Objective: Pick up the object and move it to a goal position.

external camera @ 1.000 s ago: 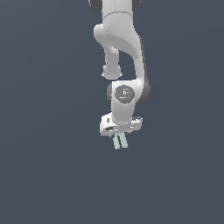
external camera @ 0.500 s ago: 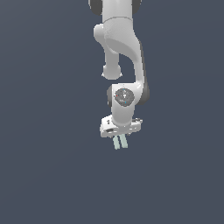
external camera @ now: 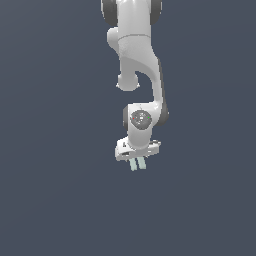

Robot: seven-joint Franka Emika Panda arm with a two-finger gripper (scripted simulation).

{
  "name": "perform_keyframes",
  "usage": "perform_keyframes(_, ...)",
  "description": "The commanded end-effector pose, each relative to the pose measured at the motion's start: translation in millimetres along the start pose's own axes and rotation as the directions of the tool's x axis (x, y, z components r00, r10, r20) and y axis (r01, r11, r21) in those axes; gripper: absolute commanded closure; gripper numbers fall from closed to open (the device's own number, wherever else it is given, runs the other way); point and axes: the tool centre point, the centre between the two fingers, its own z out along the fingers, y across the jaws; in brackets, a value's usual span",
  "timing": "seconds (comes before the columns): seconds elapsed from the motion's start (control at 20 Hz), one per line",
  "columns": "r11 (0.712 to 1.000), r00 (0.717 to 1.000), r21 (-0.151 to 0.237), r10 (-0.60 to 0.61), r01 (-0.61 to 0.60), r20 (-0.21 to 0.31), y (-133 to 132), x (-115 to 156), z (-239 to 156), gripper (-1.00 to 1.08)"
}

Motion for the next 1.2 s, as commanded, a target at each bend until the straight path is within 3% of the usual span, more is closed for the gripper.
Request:
perform_keyframes(0.0,1.0,1.0,0.0,0.0,0.0,-0.002,0,1,2,-0.92)
perform_keyframes(0.05,1.0,1.0,0.0,0.0,0.0,-0.002,0,1,2,1.08)
perform_keyframes(0.7,1.0,1.0,-0.001,0.0,0.0,-0.002,-2,2,-2,1.08)
perform_keyframes(1.15,1.0,1.0,-0.001,0.0,0.0,-0.002,-32,20,-40,1.08)
